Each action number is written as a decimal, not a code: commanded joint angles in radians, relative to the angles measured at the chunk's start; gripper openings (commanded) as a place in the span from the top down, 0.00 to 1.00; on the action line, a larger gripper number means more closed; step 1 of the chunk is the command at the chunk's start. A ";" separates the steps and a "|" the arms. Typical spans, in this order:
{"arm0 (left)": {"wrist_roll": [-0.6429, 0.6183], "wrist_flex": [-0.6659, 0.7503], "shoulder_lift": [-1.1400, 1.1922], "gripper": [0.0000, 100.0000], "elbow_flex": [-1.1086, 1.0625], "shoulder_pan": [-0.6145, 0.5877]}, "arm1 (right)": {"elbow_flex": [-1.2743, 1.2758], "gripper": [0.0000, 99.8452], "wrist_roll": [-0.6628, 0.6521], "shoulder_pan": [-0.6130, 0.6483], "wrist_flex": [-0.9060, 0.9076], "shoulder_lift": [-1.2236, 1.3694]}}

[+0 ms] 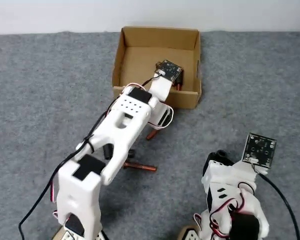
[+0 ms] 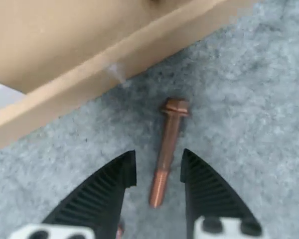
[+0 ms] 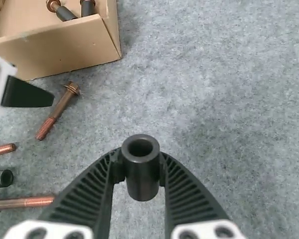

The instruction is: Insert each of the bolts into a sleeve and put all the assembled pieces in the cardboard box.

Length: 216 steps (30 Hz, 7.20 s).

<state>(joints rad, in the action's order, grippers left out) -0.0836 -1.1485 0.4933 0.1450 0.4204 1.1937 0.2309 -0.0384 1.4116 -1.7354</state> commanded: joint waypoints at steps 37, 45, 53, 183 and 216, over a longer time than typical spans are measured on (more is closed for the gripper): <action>-0.055 -0.353 0.207 1.00 0.533 0.107 | 0.008 0.99 -0.005 -0.002 -0.027 0.008; -0.143 -0.491 -0.002 1.00 0.539 0.103 | 0.006 0.99 -0.005 -0.002 -0.027 0.008; -0.209 -0.606 -0.255 1.00 0.538 0.103 | 0.002 0.99 -0.008 -0.002 -0.025 0.007; -0.275 -0.034 -2.305 0.83 -1.449 0.273 | 0.198 0.99 -0.339 0.797 -0.518 -0.074; 0.020 0.018 -2.309 1.00 -1.710 -0.353 | 0.153 0.99 -0.169 0.472 -0.278 -0.064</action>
<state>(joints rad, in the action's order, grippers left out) -0.1634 -1.1807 -1.8067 -1.5198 0.1120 1.4147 0.0315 0.4895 1.1109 -1.8013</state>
